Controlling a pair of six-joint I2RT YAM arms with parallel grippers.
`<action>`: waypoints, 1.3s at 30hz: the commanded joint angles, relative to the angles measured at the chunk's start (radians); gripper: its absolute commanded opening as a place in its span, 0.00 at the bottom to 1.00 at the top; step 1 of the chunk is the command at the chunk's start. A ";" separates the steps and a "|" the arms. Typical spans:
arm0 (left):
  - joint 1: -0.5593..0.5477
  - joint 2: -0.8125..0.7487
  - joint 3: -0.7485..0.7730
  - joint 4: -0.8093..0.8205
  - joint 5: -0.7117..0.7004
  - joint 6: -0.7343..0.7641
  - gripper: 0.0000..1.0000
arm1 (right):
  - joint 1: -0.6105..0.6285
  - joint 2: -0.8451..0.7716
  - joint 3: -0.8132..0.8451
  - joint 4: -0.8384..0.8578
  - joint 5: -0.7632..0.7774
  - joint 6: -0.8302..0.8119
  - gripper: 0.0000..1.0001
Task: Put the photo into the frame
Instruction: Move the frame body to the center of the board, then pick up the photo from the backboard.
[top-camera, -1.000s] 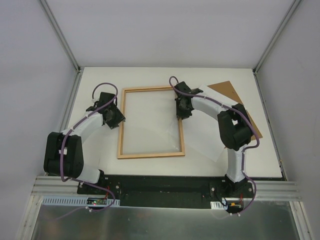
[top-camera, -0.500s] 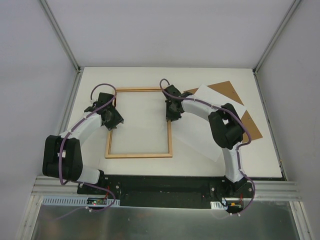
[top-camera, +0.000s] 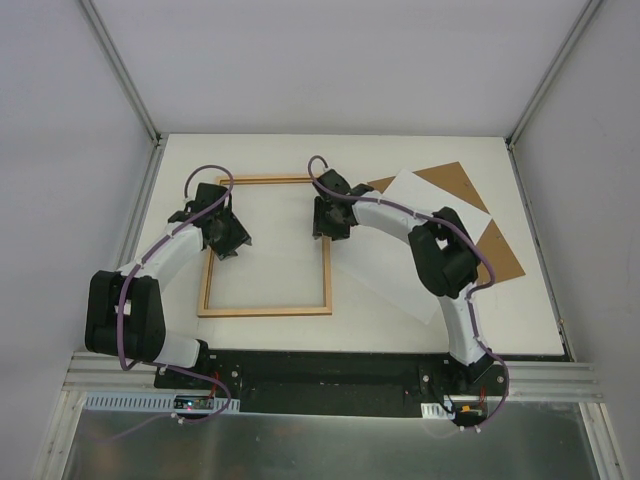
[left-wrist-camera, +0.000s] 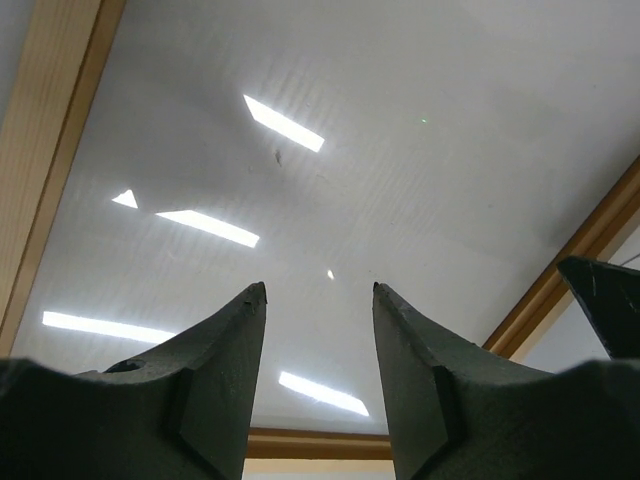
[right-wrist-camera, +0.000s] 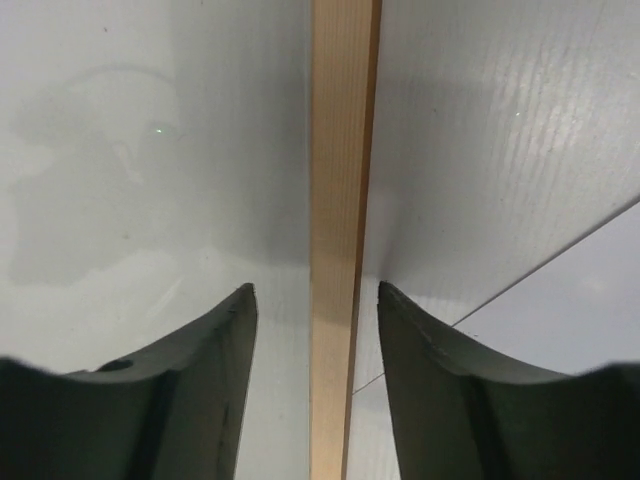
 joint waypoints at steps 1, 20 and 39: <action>0.005 0.005 0.042 -0.006 0.062 0.033 0.47 | -0.024 -0.103 0.015 0.035 -0.003 -0.015 0.58; -0.445 0.418 0.545 0.075 0.190 0.159 0.50 | -0.540 -1.091 -0.979 0.237 -0.046 0.042 0.93; -0.477 0.780 0.878 0.109 0.273 0.260 0.52 | -0.747 -1.315 -1.270 0.183 -0.192 0.077 1.00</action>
